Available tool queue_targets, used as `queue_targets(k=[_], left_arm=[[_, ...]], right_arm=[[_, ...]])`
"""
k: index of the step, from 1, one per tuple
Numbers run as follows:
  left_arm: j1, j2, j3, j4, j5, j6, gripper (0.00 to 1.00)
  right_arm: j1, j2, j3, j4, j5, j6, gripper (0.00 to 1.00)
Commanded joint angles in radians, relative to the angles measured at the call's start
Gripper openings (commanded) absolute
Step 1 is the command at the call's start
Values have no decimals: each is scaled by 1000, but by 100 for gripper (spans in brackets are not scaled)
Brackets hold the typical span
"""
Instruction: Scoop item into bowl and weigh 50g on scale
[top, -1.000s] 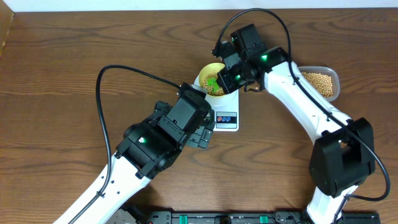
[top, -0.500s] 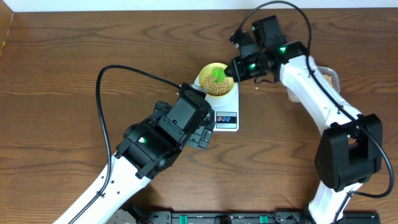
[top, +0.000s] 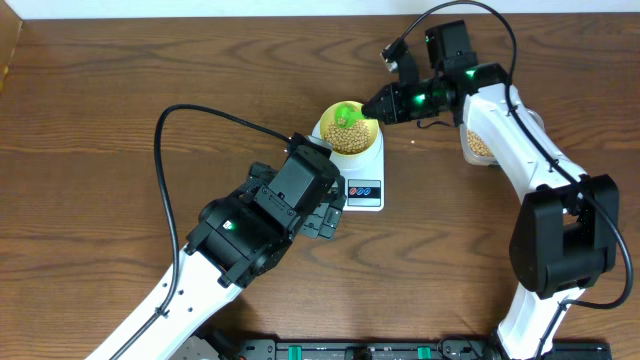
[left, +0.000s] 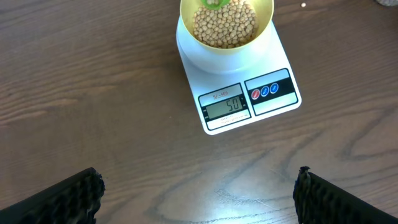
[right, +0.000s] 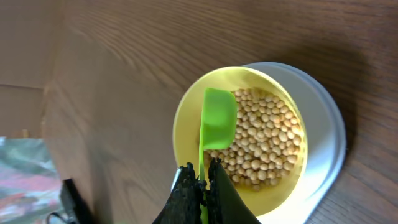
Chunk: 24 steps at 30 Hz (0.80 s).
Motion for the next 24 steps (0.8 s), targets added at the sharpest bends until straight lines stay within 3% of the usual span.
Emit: queue_targets(k=[1, 14, 24], left_arm=[[2, 2, 11, -3, -24, 13, 100], [2, 2, 11, -3, -24, 13, 100], [2, 2, 11, -3, -24, 13, 100]], right_arm=[[-22, -8, 16, 2, -88, 12, 1], [-66, -78, 16, -21, -91, 13, 1], [-234, -205, 16, -63, -181, 27, 1]])
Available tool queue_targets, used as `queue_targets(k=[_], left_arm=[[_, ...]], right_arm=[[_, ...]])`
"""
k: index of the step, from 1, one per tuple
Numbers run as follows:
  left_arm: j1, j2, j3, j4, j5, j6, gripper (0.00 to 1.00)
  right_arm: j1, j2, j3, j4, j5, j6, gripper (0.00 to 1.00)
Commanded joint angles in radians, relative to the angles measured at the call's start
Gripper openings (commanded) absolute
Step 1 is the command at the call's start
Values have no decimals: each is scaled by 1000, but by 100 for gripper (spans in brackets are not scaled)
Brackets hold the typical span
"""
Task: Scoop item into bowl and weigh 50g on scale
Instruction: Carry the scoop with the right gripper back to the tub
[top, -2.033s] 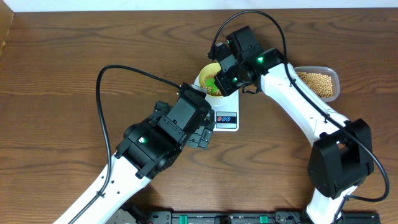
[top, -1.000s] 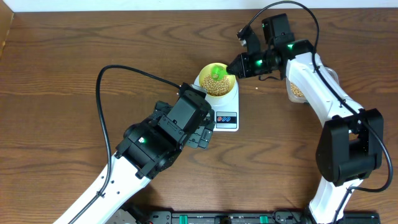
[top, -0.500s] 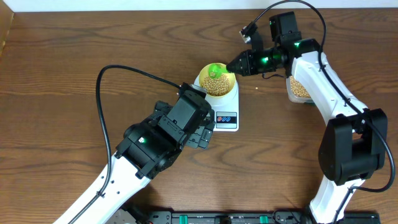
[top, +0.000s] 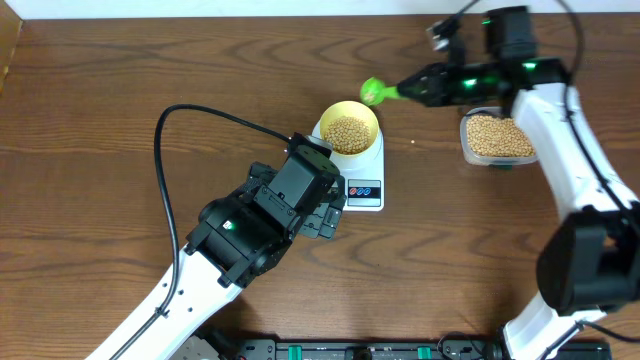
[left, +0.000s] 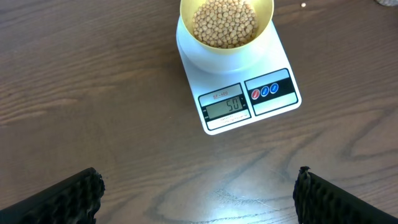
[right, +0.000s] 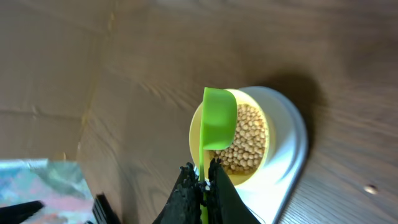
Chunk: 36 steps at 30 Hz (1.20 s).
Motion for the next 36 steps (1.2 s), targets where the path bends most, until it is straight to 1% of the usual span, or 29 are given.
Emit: queue_targets(k=[1, 6, 12, 15, 18, 26, 32, 36], left_arm=[[2, 2, 11, -3, -24, 13, 100], [2, 2, 11, -3, -24, 13, 100], [2, 2, 11, -3, -24, 13, 100], [2, 2, 11, -3, -24, 13, 100], [2, 2, 11, -3, -24, 13, 100], [2, 3, 11, -3, -24, 13, 100], [2, 3, 11, -3, -24, 13, 100], [2, 3, 11, -3, -24, 13, 100]], right_arm=[[-74, -86, 16, -27, -60, 13, 1], [-184, -165, 16, -102, -58, -30, 1], [-296, -218, 16, -243, -53, -109, 1], [-332, -229, 16, -333, 11, -157, 1], [-349, -229, 16, -387, 84, -195, 1], [-380, -229, 15, -394, 219, -213, 1], [-430, -229, -9, -396, 254, -220, 1], [-438, -229, -58, -385, 281, -220, 1]])
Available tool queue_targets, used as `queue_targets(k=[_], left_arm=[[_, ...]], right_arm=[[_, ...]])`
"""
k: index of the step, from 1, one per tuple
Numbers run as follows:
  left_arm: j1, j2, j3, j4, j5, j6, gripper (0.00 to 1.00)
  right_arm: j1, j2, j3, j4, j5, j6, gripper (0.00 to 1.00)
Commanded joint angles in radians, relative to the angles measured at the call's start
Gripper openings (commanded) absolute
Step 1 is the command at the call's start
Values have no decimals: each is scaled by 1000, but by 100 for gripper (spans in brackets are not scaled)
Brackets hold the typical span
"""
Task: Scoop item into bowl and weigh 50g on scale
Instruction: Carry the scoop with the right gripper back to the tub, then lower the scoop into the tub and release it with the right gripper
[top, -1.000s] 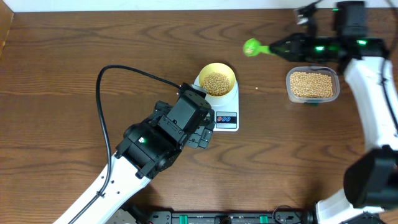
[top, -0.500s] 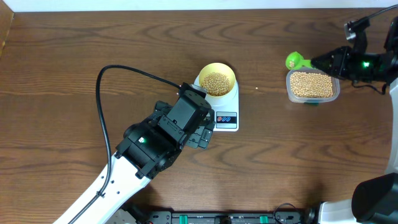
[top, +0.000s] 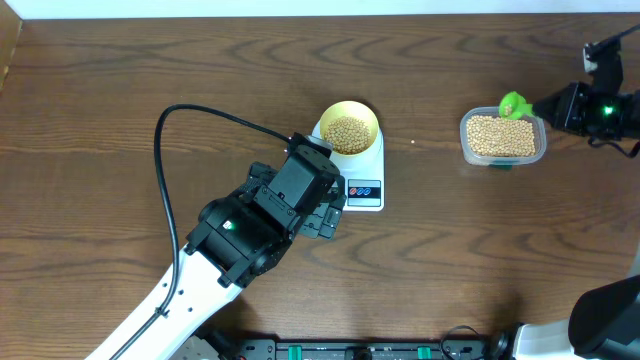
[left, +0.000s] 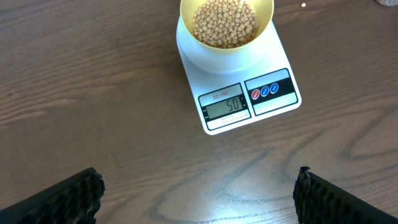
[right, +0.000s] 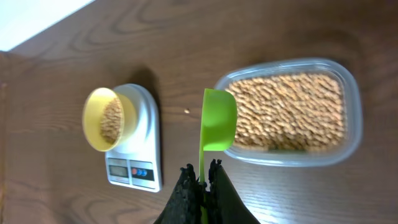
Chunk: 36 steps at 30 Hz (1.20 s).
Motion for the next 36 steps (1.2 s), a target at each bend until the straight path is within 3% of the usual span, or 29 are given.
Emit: queue_targets(k=[1, 7, 18, 30, 36], left_arm=[[2, 3, 11, -3, -24, 13, 100], [2, 3, 11, -3, -24, 13, 100], [2, 3, 11, -3, -24, 13, 100], [2, 3, 11, -3, -24, 13, 100], [2, 3, 11, -3, -24, 13, 100]], right_arm=[[-7, -15, -65, 12, 40, -18, 1], [0, -15, -156, 84, 76, 0, 1], [162, -15, -167, 105, 427, 22, 1], [402, -15, -167, 124, 948, 34, 1], [480, -12, -167, 148, 1087, 0, 1]])
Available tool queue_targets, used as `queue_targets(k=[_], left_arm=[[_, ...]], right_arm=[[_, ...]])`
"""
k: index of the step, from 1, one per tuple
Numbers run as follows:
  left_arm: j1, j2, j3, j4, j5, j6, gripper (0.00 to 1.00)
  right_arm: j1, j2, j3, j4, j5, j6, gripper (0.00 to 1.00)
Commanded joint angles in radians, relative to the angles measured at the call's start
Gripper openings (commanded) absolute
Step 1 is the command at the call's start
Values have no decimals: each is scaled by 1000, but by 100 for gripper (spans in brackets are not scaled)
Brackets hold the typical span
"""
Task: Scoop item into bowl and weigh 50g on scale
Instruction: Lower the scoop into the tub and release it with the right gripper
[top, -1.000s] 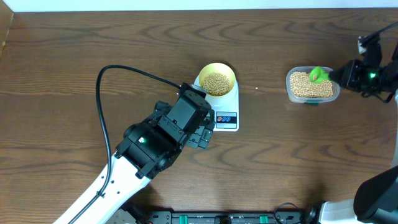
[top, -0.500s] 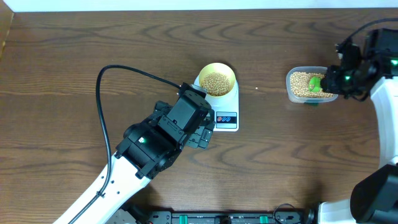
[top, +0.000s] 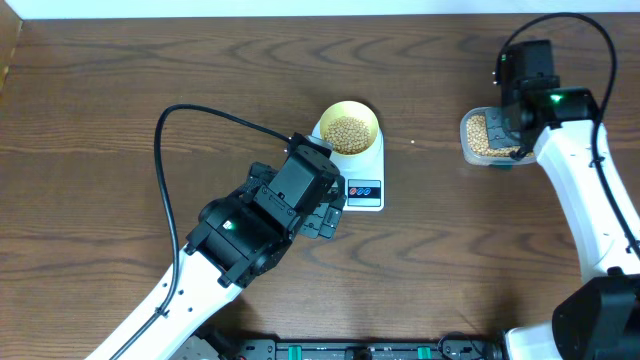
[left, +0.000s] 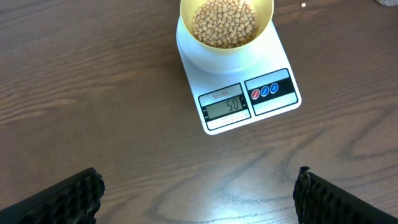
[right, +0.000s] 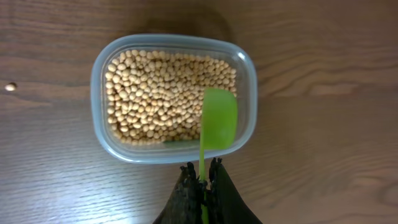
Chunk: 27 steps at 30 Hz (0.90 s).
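A yellow bowl (top: 347, 129) of soybeans stands on the white scale (top: 364, 188); in the left wrist view the scale's display (left: 226, 106) reads 50. My left gripper (left: 198, 198) is open, low over bare table in front of the scale. My right gripper (right: 200, 180) is shut on the handle of the green scoop (right: 217, 127), whose cup hangs over the near right part of the clear tub of soybeans (right: 168, 93). In the overhead view the right gripper (top: 519, 128) covers much of the tub (top: 477, 134).
One loose bean (right: 10, 87) lies on the wooden table left of the tub, also seen as a pale speck (top: 412, 142) between scale and tub. The left arm's black cable (top: 180, 120) arcs over the table left of the scale.
My right gripper, holding the scoop, has moved from the tub's right side to directly over the tub. The left gripper, bowl and scale reading are unchanged.
The scoop was first tipped in the yellow bowl with the scale at 50. Then it was lifted just behind the bowl, later held at the tub's far right edge, and now hangs over the tub. The reading stayed at 50 throughout.
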Motion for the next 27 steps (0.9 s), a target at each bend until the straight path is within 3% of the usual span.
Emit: queue_targets(k=[1, 5, 13, 27], left_arm=[[2, 3, 11, -3, -24, 13, 100], [2, 3, 11, -3, -24, 13, 100], [2, 3, 11, -3, -24, 13, 100], [2, 3, 11, -3, -24, 13, 100]], right_arm=[[33, -10, -3, 8, 140, -23, 1], [34, 2, -3, 9, 131, -18, 1], [-20, 36, -12, 55, -103, 103, 1], [-65, 150, -19, 69, -165, 174, 1]])
